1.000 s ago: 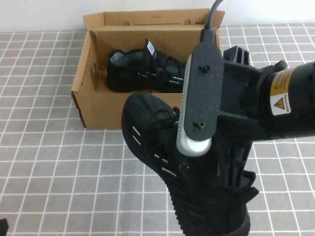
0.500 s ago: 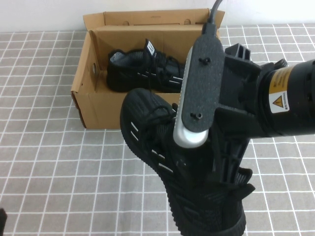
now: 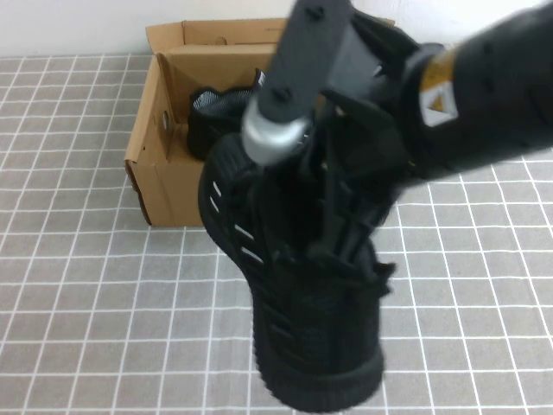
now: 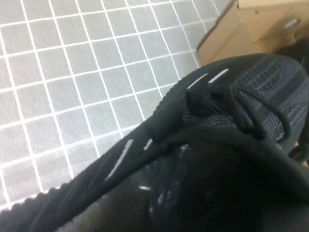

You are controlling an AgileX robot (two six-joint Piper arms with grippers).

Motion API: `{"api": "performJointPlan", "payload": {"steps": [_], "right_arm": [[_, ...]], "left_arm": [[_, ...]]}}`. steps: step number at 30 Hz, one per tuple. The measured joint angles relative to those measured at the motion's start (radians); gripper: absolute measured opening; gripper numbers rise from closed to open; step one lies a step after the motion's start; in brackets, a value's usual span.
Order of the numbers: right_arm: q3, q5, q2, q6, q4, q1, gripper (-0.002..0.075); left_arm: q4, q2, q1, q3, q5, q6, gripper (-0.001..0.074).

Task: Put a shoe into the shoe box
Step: Hand over the shoe

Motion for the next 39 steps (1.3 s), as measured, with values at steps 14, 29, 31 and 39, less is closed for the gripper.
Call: {"api": "performJointPlan", "payload": {"steps": [14,29,31,39], "right_arm": [[-0.217,0.168,0.158,0.331,-0.147,0.000,-0.0006],[-0.262,0.184,0.209,0.501,-0.199,-0.014,-0.0006],[-0.262,0.184,0.218,0.504,-0.203,-0.018,-0.0006],[-0.262,0.184,0.240,0.549,-0.229,-0.025,-0.0006]], "left_arm": [[-0.249,0.587,0.000,-0.668,0.606,0.428,-0.0001],[-0.575,0.976,-0.153,-0.813,0.535,0.904,-0.0001],[-0.562,1.010,-0.206,-0.846,0.528,0.905,-0.0001],[-0.512,1.040,-0.420,-0.926,0.476,0.891,-0.0001]]}}
